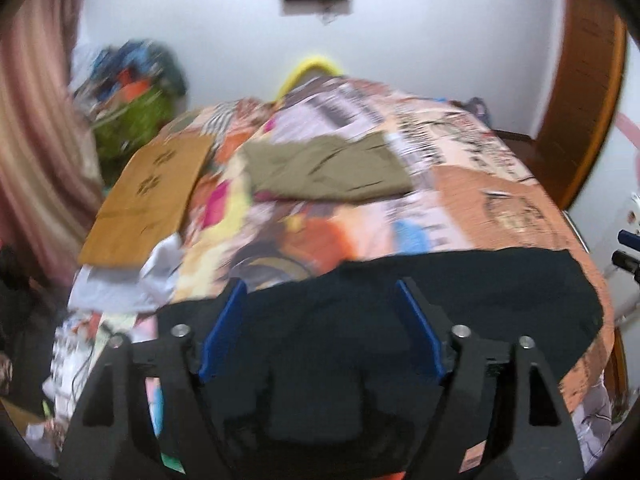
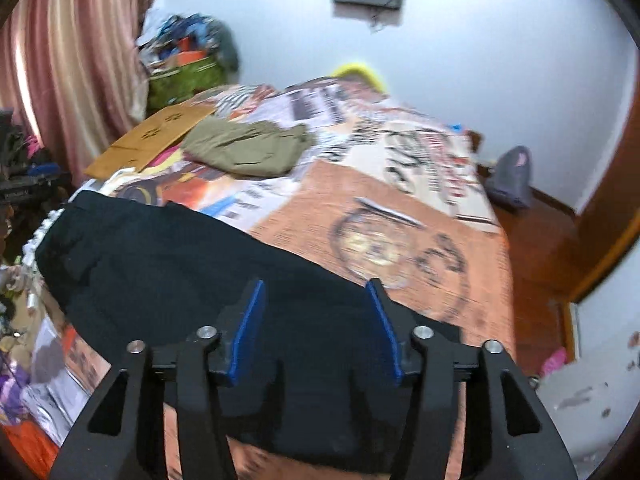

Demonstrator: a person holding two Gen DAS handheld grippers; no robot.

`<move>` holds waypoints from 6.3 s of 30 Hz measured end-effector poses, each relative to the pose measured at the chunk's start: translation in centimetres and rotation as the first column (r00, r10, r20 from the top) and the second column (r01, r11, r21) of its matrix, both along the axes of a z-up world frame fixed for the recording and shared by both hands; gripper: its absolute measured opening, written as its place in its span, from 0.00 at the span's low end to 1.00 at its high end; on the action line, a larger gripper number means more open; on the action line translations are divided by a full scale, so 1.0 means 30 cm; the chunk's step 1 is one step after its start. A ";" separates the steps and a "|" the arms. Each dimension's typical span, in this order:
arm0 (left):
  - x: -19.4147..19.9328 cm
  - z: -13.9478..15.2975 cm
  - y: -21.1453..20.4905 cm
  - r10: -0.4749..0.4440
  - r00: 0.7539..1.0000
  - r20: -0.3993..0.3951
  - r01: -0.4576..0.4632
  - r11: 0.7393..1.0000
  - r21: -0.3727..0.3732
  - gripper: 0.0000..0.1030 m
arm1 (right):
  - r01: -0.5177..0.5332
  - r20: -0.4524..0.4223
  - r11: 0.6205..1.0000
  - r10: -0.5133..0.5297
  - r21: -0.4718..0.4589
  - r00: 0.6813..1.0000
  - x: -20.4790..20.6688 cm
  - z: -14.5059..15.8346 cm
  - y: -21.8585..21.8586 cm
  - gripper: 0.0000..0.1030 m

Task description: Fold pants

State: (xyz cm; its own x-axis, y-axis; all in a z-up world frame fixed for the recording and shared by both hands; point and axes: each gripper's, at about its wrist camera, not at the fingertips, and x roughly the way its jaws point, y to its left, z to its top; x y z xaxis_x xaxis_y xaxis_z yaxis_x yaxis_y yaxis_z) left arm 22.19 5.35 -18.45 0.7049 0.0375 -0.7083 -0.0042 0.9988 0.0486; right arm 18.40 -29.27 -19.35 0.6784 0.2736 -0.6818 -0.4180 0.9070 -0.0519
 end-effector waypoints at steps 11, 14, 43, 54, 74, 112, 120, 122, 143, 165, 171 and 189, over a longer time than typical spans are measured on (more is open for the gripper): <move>0.100 -0.102 -0.478 -0.251 0.966 -0.070 0.248 0.968 -0.051 0.81 | 0.216 -0.096 0.969 -0.205 0.118 0.974 -0.121 -0.121 -0.293 0.62; 0.125 -0.189 -0.587 -0.302 0.943 -0.137 0.296 0.953 -0.063 0.81 | 0.279 -0.159 0.949 -0.256 0.145 0.954 -0.141 -0.198 -0.355 0.62; 0.124 -0.401 -0.869 -0.404 0.886 -0.228 0.412 0.911 -0.009 0.89 | 0.506 -0.430 0.694 -0.303 0.512 0.850 -0.146 -0.450 -0.487 0.70; 0.117 -0.399 -0.869 -0.396 0.892 -0.219 0.403 0.915 -0.011 0.90 | 0.529 -0.387 0.691 -0.371 0.492 0.844 -0.080 -0.437 -0.484 0.13; 0.028 -0.225 -0.686 -0.356 0.929 -0.097 0.353 0.934 -0.052 0.89 | 0.318 -0.055 0.843 -0.328 0.435 0.943 -0.082 -0.051 -0.298 0.07; -0.092 -0.217 -0.135 -0.048 0.996 -0.080 0.034 0.986 -0.163 0.89 | -0.284 -0.202 0.938 0.322 0.197 0.925 -0.112 -0.179 0.431 0.34; -0.080 -0.198 -0.251 -0.133 0.989 -0.070 0.121 0.980 -0.157 0.90 | -0.182 -0.103 0.962 0.206 0.204 0.973 -0.082 -0.101 0.291 0.38; -0.078 -0.228 -0.280 -0.148 0.985 -0.093 0.135 0.982 -0.135 0.90 | -0.133 -0.118 0.973 0.157 0.191 0.981 -0.049 -0.134 0.261 0.38; -0.126 -0.388 -0.220 -0.150 0.978 -0.146 0.120 0.973 -0.200 0.96 | -0.167 -0.218 0.979 0.189 0.117 0.957 0.106 -0.240 0.329 0.37; -0.197 -0.300 0.036 0.079 0.992 -0.103 -0.089 0.991 -0.097 0.95 | -0.048 -0.159 0.997 0.057 0.057 0.986 0.149 -0.184 0.223 0.41; -0.306 -0.213 0.189 0.205 0.978 -0.034 -0.208 0.971 -0.118 0.95 | -0.106 -0.091 0.991 0.114 0.085 0.989 0.094 -0.111 0.301 0.46; -0.480 -0.415 0.405 0.265 0.944 -0.195 -0.324 0.849 -0.416 0.95 | -0.195 -0.152 0.963 0.225 0.186 0.962 -0.043 -0.218 0.506 0.47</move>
State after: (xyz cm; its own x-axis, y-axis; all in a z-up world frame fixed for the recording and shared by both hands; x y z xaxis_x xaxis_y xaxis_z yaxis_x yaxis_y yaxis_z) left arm 7.78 17.49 -30.90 0.6143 -0.1045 -0.7821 -0.3252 0.8696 -0.3716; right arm 17.13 -14.08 -25.90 0.4710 0.5175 -0.7144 -0.5891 0.7873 0.1819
